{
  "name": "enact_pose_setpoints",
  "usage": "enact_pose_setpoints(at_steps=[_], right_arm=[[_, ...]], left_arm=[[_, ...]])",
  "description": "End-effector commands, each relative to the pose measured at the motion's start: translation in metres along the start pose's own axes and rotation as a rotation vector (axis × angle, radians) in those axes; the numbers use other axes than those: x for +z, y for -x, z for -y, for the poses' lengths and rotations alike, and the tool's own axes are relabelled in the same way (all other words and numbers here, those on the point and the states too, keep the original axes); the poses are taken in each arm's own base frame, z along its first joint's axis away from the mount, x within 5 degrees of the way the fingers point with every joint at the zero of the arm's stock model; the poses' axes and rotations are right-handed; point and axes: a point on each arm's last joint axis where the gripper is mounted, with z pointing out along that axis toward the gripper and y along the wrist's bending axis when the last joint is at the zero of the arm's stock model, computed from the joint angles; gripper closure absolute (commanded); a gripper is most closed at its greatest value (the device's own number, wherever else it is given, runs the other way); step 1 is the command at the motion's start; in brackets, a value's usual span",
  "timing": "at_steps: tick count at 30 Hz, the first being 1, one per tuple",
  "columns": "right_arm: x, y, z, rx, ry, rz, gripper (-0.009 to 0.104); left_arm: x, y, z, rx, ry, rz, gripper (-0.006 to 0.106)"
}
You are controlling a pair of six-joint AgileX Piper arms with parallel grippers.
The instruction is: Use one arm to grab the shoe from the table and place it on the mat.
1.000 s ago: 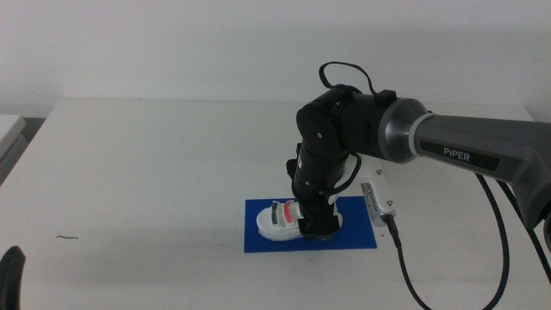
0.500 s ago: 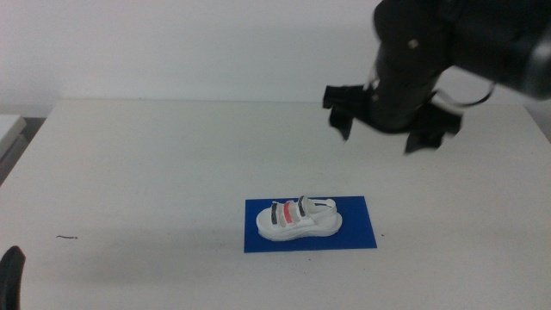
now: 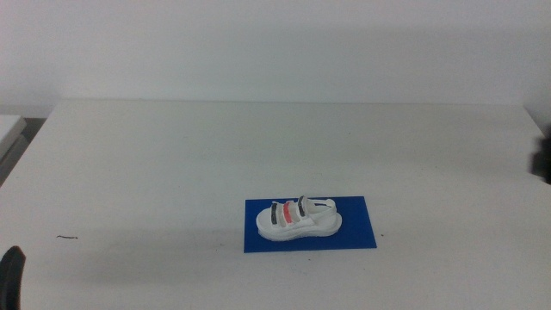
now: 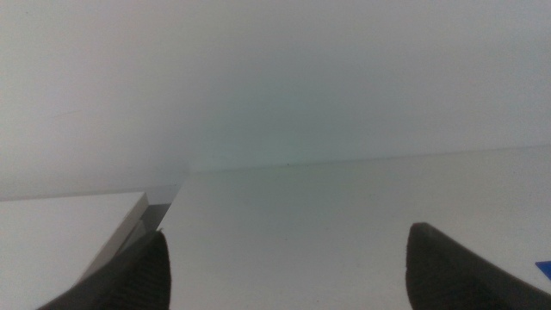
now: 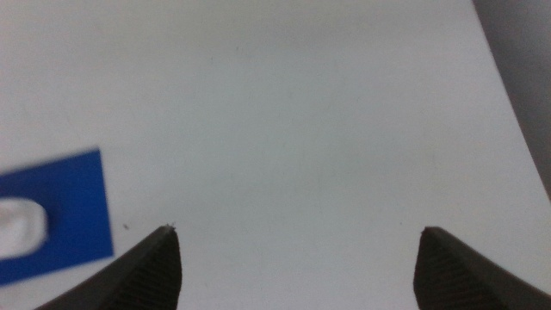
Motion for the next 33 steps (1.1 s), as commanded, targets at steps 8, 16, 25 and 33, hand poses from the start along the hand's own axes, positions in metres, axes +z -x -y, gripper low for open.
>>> enact_pose_setpoints(at_steps=[8, 16, 25, 33], right_arm=[[-0.019, -0.092, 0.065, -0.164, 0.087, 0.518, 0.024], [-0.003, -0.163, 0.074, -0.100, 0.126, 0.706, 0.024], [0.030, -0.193, 0.074, -0.085, 0.145, 0.683, 0.024], [0.031, -0.195, 0.074, -0.080, 0.143, 0.652, 0.024]], left_arm=[[0.000, 0.001, 0.000, -0.005, -0.002, 0.007, 0.007], [0.000, 0.001, 0.000, -0.005, -0.002, 0.007, 0.007], [0.000, 0.001, 0.000, -0.005, -0.002, 0.007, 0.007], [0.000, 0.001, 0.000, -0.005, -0.002, 0.007, 0.007]])
